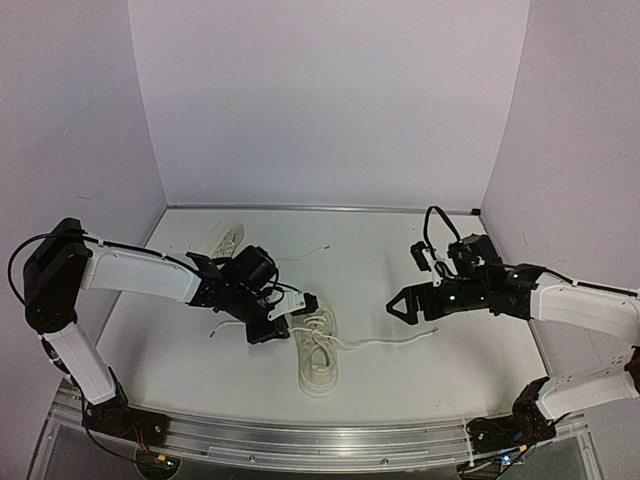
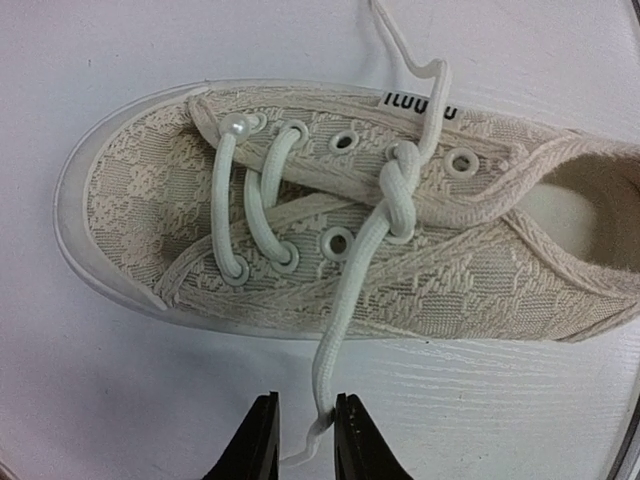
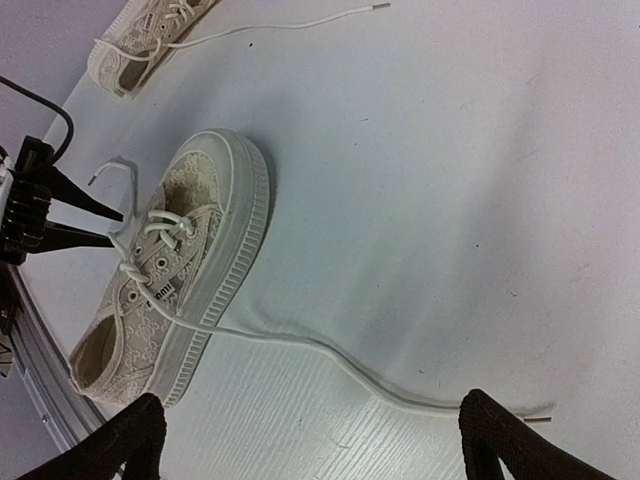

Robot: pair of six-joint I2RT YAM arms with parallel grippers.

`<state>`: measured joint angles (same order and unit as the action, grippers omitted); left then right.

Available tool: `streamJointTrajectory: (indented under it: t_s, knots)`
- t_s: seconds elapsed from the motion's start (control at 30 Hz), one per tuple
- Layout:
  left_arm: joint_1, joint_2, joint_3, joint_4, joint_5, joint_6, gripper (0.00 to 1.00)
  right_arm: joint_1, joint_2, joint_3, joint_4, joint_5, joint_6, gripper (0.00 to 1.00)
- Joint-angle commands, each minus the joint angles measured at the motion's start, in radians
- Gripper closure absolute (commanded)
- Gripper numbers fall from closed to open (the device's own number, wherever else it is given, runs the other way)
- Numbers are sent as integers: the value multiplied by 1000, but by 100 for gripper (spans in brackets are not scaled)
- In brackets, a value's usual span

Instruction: Tie the shoes

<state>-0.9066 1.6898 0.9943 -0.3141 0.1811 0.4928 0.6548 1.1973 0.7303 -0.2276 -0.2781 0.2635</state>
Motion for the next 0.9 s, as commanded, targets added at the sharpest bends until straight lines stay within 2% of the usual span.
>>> streamJointTrajectory:
  t_s: [0.0, 0.13, 0.33, 0.6, 0.87]
  knots:
    - [1, 20, 14, 9, 18, 14, 85, -4, -7, 10, -1, 25, 13, 2]
    - [0, -1, 19, -1, 27, 5, 100, -4, -8, 6, -11, 48, 27, 2]
    - [-15, -104, 6, 27, 40, -34, 100, -3, 10, -10, -16, 49, 39, 3]
    - [-34, -182, 11, 76, 83, -67, 100, -4, 56, -14, -40, 73, 60, 10]
    - [-62, -166, 23, 111, 93, -78, 100, -4, 160, -7, -68, 81, 120, 28]
